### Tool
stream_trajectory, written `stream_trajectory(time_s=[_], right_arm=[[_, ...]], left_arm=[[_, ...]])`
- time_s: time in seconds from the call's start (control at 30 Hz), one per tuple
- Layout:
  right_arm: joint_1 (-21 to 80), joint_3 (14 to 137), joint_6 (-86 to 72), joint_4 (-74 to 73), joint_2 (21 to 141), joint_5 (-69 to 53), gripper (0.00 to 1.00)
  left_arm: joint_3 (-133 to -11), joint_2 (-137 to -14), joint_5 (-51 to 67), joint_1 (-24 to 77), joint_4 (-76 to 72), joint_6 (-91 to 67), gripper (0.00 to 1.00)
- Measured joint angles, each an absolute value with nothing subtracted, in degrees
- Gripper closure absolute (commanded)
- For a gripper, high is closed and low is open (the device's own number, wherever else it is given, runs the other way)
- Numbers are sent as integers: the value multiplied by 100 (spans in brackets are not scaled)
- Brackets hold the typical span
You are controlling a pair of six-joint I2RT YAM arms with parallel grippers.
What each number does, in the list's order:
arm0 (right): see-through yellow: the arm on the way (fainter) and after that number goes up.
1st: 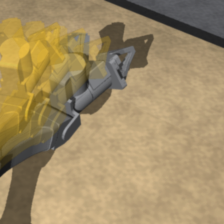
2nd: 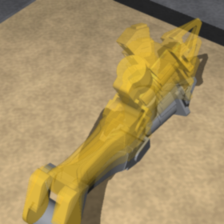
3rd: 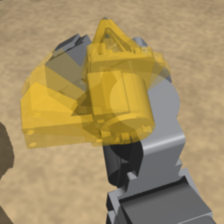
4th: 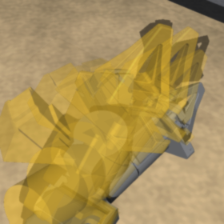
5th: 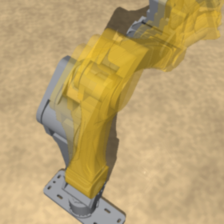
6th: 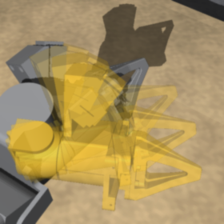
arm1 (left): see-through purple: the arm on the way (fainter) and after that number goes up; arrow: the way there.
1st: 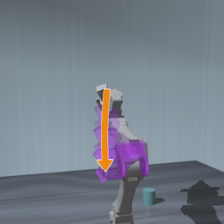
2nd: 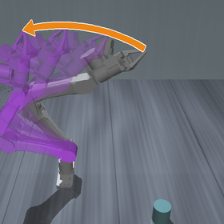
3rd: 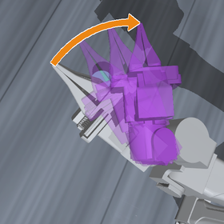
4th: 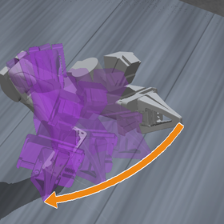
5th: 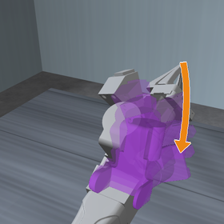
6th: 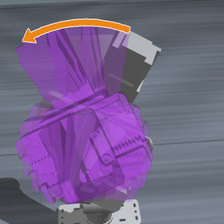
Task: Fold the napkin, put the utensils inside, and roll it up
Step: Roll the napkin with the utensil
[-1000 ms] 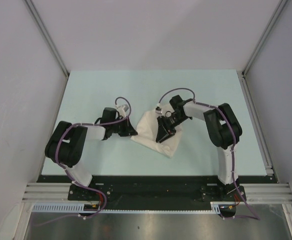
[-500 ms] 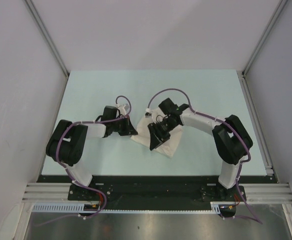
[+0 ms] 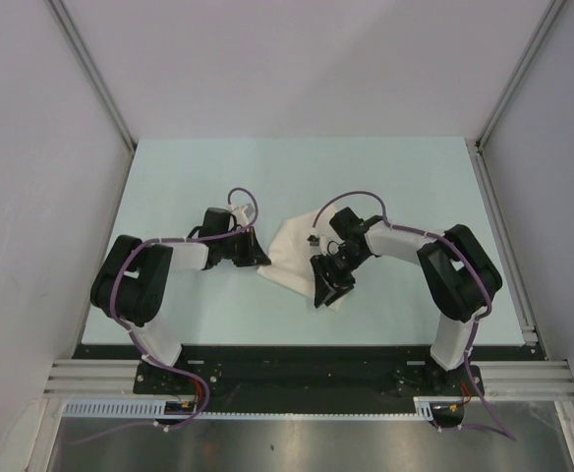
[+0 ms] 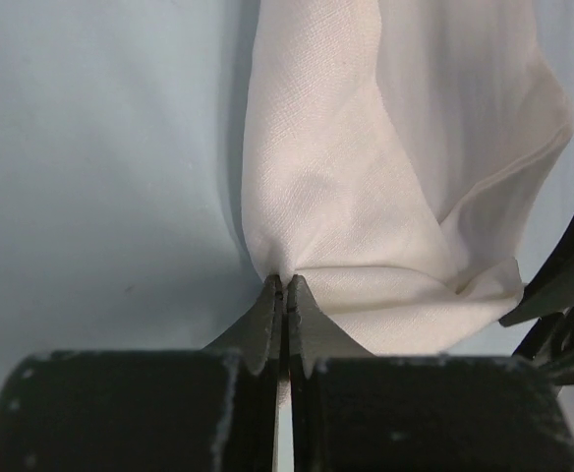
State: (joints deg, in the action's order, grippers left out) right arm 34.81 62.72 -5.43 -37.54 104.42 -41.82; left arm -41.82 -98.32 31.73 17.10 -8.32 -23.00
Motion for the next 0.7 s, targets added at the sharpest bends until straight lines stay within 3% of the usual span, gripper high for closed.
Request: stream_trajectory(time_s=[0.5,0.7], right_arm=[[2978,5896,-648,-3583,10510,-4246,51],[3153,6545,-655,-3955,10385,-4018,50]], left_arm=[[-4298,-9878,3173,1710,-644,-2298,100],[-4510,-9981,3197,1710,-355,-2303,100]])
